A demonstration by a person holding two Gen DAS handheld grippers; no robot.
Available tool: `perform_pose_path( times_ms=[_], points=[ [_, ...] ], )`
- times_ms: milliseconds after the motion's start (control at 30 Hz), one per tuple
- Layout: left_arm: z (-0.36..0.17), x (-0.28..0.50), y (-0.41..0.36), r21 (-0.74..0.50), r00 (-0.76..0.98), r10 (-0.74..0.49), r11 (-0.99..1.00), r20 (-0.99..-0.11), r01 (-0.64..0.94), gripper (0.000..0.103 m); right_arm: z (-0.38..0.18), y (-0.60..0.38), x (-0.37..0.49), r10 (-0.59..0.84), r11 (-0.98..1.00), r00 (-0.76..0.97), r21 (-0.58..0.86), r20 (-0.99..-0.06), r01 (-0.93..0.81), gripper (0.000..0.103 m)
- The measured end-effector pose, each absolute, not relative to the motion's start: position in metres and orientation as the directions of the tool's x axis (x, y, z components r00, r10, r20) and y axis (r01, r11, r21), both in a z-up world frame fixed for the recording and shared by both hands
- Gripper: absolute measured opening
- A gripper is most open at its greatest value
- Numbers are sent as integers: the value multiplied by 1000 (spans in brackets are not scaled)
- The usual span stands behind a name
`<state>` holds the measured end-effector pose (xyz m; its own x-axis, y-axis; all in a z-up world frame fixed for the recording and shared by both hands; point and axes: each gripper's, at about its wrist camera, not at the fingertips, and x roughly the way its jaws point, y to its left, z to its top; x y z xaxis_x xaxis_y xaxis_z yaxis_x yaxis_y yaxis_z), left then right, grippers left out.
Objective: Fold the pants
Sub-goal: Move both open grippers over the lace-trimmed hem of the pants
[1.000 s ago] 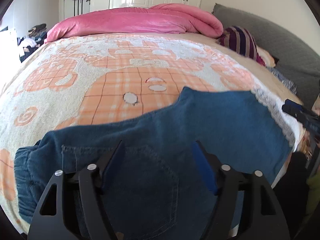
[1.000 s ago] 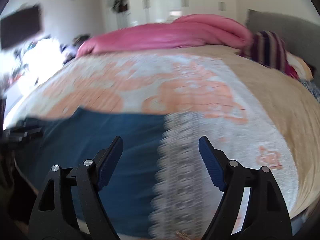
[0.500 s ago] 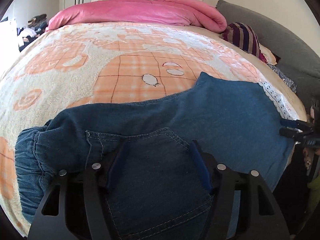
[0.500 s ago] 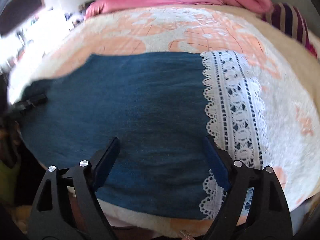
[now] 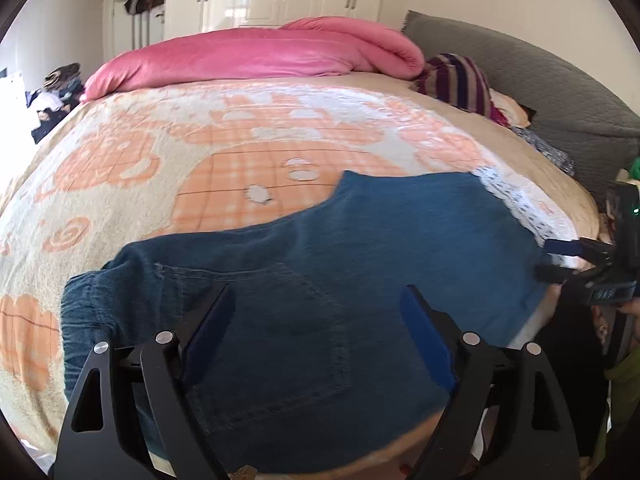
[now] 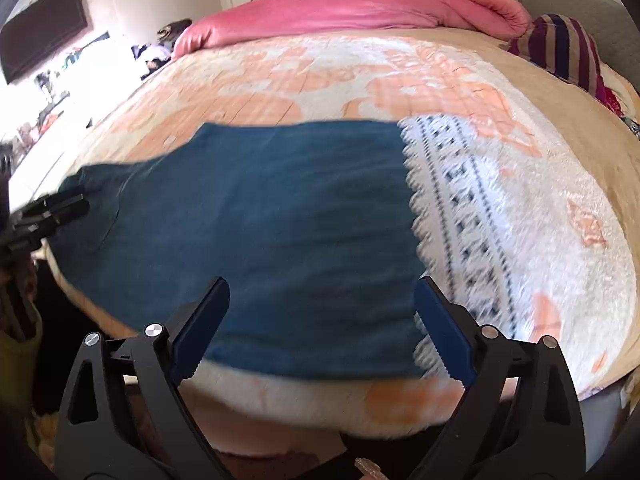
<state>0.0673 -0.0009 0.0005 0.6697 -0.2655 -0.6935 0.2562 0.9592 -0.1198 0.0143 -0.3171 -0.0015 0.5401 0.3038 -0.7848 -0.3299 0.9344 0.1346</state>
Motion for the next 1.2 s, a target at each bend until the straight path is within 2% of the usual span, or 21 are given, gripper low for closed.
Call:
perform_pose_path(
  times_ms=[167,300,500,767,1200],
  points=[
    [-13,51,-27,-60,627,-270,940,-731,335,84,-5,-296,6,279,928,537,79,-796,-365,88],
    [-33,51,-25,-53,589,-247,944,-770,325,84,-20,-294,10,226,941,495,56,-839,-335,89],
    [-42,52,-22,-60,590,-251,944,-768,323,84,-23,-296,9,228,941,491,61,-840,-332,92],
    [-24,46,-20,-80,617,-264,948,-741,309,84,7,-313,1,276,944,578,102,-768,-315,94],
    [9,36,-43,-87,628,-313,927,-712,364,84,23,-338,-5,278,956,637,145,-719,-254,94]
  ],
)
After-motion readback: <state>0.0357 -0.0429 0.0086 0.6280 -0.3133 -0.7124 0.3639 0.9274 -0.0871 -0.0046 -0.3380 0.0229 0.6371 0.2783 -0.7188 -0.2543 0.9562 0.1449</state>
